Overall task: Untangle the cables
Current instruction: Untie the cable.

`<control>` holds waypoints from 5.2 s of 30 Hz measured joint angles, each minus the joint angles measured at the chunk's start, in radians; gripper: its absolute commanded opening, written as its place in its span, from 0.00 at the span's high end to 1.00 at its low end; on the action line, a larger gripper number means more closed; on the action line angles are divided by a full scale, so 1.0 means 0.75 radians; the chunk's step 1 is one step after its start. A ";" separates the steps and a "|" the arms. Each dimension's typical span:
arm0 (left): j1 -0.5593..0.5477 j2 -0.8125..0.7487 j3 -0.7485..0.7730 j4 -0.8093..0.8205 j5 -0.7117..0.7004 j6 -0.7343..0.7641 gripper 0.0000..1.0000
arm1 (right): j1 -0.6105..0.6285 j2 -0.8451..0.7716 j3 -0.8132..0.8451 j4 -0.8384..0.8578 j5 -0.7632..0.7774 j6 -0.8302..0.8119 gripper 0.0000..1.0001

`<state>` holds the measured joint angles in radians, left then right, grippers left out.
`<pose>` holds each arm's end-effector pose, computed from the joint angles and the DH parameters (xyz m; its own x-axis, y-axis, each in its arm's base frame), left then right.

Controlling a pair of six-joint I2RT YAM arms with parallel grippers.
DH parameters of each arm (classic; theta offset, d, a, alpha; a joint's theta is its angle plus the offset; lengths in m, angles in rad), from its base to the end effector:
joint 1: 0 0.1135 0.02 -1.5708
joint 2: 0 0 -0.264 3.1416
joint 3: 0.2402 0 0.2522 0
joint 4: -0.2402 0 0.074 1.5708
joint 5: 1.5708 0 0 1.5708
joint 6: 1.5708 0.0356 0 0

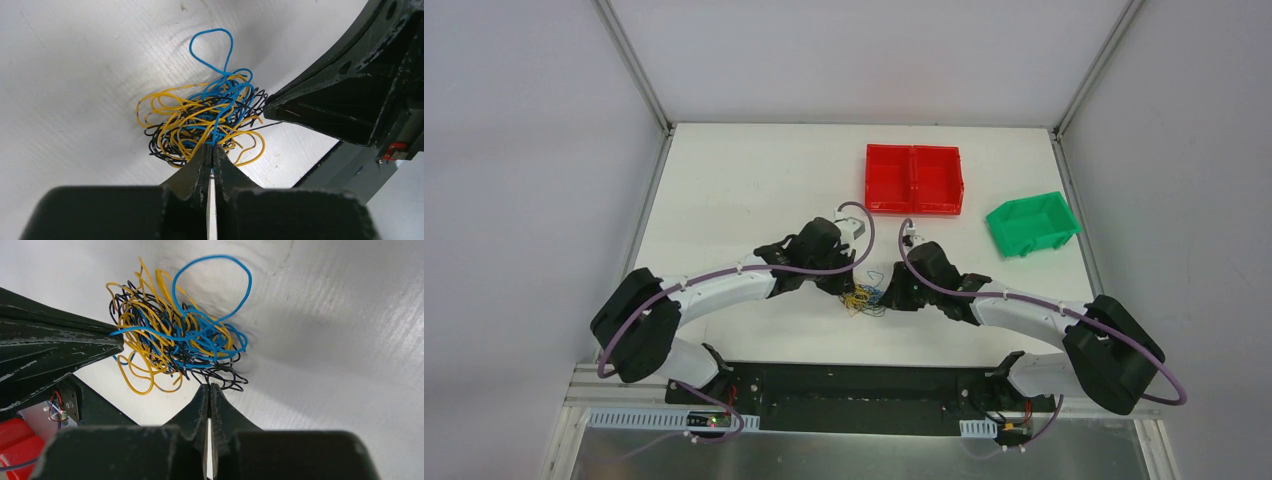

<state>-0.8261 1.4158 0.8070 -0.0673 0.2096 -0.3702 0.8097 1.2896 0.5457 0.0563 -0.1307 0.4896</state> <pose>0.1975 -0.2252 0.2154 -0.6954 0.2323 -0.6801 0.6196 0.6732 -0.4036 0.1705 0.1857 0.1760 -0.7566 -0.1183 -0.6431 -0.4890 0.7553 0.4364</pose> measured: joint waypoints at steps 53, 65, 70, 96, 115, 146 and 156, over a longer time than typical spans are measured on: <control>0.728 -0.911 -0.323 -0.549 -0.882 -0.639 1.00 | -0.766 -0.853 0.011 -0.991 0.930 0.469 1.00; 0.729 -0.800 -0.369 -0.141 -0.251 -0.469 0.75 | -0.772 -0.866 -0.095 -0.572 0.150 0.192 1.00; 0.668 -0.727 -0.369 -0.040 -0.100 -0.400 0.28 | -0.771 -0.780 -0.095 -0.498 -0.016 0.146 0.63; 0.066 0.185 0.202 0.105 0.187 -0.136 0.27 | -0.672 -0.694 0.119 -0.721 0.091 0.028 0.14; 0.063 0.337 0.248 0.134 0.348 -0.195 1.00 | -0.611 -0.662 -0.109 -0.531 -0.146 0.165 0.25; 0.082 0.194 0.102 0.238 0.374 -0.225 1.00 | -0.384 -0.097 0.050 -0.245 0.045 0.198 0.93; 0.147 0.058 0.017 0.205 0.239 -0.229 1.00 | -0.540 -0.107 0.005 -0.249 -0.023 0.211 1.00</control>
<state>-0.7158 1.4593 0.8200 0.0864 0.3889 -0.5419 0.4049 1.2091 0.5495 -0.1303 -0.1482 0.6476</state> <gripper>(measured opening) 0.009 0.007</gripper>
